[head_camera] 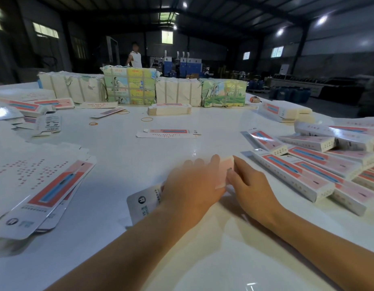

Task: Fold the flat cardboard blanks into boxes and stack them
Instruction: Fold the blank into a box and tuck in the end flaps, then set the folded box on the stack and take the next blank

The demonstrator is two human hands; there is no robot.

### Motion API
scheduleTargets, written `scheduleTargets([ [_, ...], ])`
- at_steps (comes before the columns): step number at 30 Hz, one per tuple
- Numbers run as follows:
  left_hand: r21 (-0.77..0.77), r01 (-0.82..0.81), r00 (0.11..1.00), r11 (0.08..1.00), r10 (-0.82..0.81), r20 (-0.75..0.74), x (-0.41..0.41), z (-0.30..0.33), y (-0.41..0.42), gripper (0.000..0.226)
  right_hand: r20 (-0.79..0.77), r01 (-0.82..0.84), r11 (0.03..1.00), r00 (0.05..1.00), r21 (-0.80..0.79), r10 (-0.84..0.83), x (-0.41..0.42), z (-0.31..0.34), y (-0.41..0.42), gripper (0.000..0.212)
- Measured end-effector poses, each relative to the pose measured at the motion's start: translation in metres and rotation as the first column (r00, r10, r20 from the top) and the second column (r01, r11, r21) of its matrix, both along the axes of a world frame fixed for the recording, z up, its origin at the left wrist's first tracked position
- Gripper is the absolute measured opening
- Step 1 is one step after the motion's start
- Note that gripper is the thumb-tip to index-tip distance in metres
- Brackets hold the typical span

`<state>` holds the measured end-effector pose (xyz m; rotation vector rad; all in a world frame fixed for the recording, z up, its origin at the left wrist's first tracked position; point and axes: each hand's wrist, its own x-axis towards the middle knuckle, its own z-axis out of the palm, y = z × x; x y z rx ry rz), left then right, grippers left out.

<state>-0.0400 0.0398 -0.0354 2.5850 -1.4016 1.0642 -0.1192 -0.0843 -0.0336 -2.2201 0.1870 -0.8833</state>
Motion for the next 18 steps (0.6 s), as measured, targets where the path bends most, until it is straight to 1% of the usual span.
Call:
scheduleTargets([
  [2, 0.012, -0.034, 0.999, 0.999, 0.034, 0.025, -0.001, 0.004, 0.002, 0.07, -0.028, -0.033, 0.999, 0.999, 0.019, 0.033, 0.0, 0.0, 0.0, 0.031],
  [3, 0.0, -0.035, 0.998, 0.999, 0.035, 0.048, 0.0, 0.006, 0.004, 0.07, -0.062, -0.058, 0.997, 0.996, 0.044, 0.06, 0.0, 0.0, -0.001, 0.034],
  [6, -0.073, 0.031, 0.992, 0.997, -0.021, 0.125, 0.007, 0.007, 0.009, 0.061, -0.23, -0.121, 0.983, 0.961, 0.138, 0.15, 0.002, -0.003, -0.005, 0.067],
  [8, -0.113, 0.093, 0.987, 0.989, -0.077, 0.141, 0.015, 0.007, 0.01, 0.063, -0.279, -0.158, 0.976, 0.94, 0.149, 0.195, 0.003, -0.001, -0.007, 0.079],
  [9, -0.12, 0.123, 0.985, 0.985, -0.107, 0.132, 0.018, 0.009, 0.011, 0.065, -0.278, -0.177, 0.979, 0.94, 0.103, 0.199, 0.003, 0.0, -0.008, 0.082],
  [10, -0.125, 0.162, 0.981, 0.979, -0.146, 0.127, 0.021, 0.008, 0.011, 0.066, -0.283, -0.196, 0.98, 0.94, 0.007, 0.191, 0.002, 0.002, -0.008, 0.085],
  [11, -0.124, 0.197, 0.976, 0.972, -0.183, 0.117, 0.023, 0.007, 0.01, 0.068, -0.292, -0.217, 0.966, 0.941, -0.139, 0.169, 0.001, 0.003, -0.01, 0.086],
  [12, -0.126, 0.236, 0.968, 0.963, -0.223, 0.111, 0.025, 0.005, 0.011, 0.07, -0.289, -0.235, 0.927, 0.946, -0.292, 0.149, 0.001, 0.004, -0.012, 0.085],
  [13, -0.138, 0.275, 0.96, 0.952, -0.263, 0.098, 0.026, 0.002, 0.011, 0.073, -0.275, -0.242, 0.881, 0.952, -0.406, 0.134, 0.0, 0.003, -0.015, 0.083],
  [16, -0.203, 0.372, 0.928, 0.906, -0.358, 0.103, 0.03, -0.004, 0.008, 0.083, -0.241, -0.195, 0.789, 0.969, -0.582, 0.062, -0.001, 0.006, -0.025, 0.073],
  [18, -0.218, 0.372, 0.928, 0.902, -0.355, 0.113, 0.028, -0.003, 0.006, 0.08, -0.19, -0.101, 0.731, 0.981, -0.675, -0.04, 0.0, 0.012, -0.035, 0.068],
])
